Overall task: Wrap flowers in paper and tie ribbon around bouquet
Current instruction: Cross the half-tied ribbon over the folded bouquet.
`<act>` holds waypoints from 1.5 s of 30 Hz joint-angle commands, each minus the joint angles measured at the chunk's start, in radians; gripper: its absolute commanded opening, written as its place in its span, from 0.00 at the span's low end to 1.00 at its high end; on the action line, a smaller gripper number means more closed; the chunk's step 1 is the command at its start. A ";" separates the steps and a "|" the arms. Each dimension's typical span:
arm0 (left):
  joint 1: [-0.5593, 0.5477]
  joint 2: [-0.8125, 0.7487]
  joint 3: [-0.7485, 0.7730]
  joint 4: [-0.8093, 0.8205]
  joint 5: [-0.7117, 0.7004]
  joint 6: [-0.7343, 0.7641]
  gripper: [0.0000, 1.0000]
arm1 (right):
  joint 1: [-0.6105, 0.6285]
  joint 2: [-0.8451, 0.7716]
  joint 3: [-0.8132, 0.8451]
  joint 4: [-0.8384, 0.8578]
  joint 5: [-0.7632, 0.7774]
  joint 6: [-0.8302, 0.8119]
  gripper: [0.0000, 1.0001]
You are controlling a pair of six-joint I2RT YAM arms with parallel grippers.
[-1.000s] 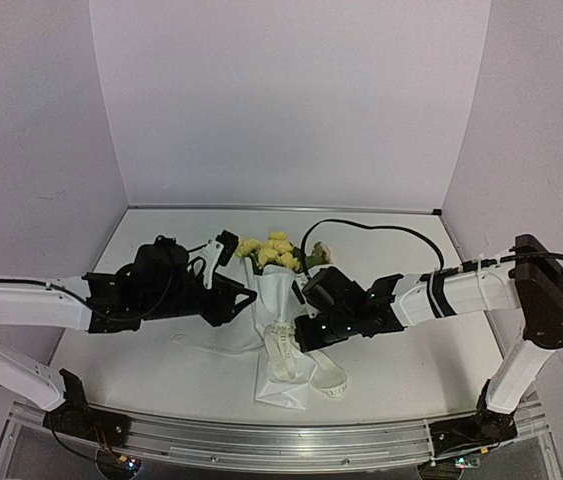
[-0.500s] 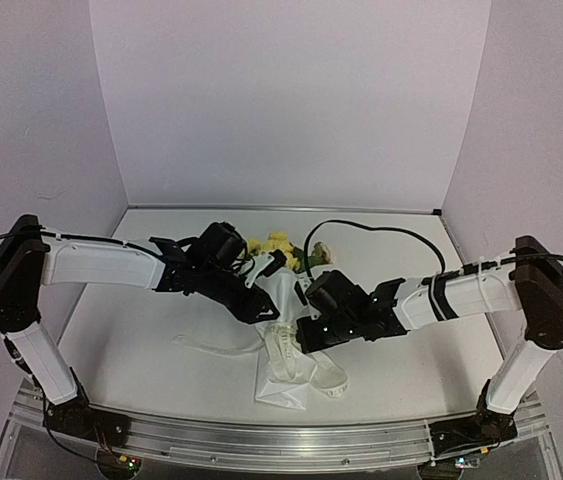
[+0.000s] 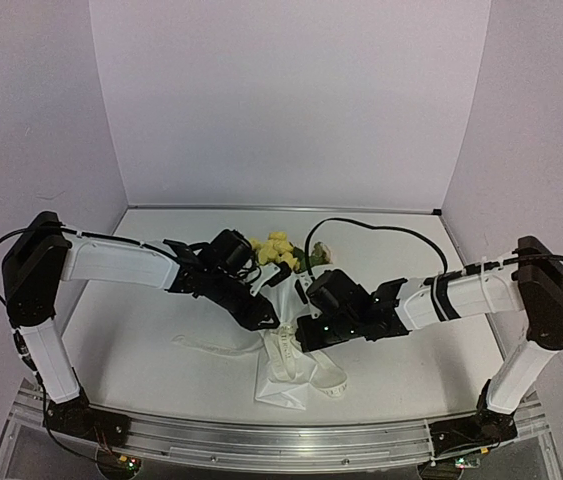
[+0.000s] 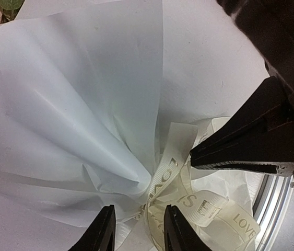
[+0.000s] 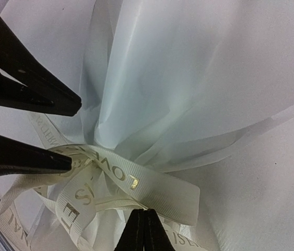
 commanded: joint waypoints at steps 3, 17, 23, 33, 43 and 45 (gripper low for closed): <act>-0.001 0.031 0.055 0.024 0.051 0.017 0.30 | -0.002 -0.037 -0.006 0.026 0.022 0.000 0.00; 0.000 -0.017 0.003 0.096 0.055 0.003 0.01 | -0.003 -0.037 -0.008 0.029 0.022 -0.002 0.00; 0.000 -0.082 -0.066 0.151 0.078 -0.007 0.00 | -0.003 -0.035 0.004 0.028 0.022 -0.002 0.00; -0.001 -0.114 -0.110 0.200 0.106 -0.012 0.00 | -0.003 -0.009 0.024 0.084 0.052 -0.010 0.00; 0.000 -0.143 -0.143 0.234 0.152 -0.010 0.00 | -0.009 0.003 -0.002 0.216 0.057 -0.051 0.00; 0.000 -0.148 -0.148 0.232 0.158 -0.007 0.00 | -0.011 0.014 -0.005 0.245 0.042 -0.066 0.00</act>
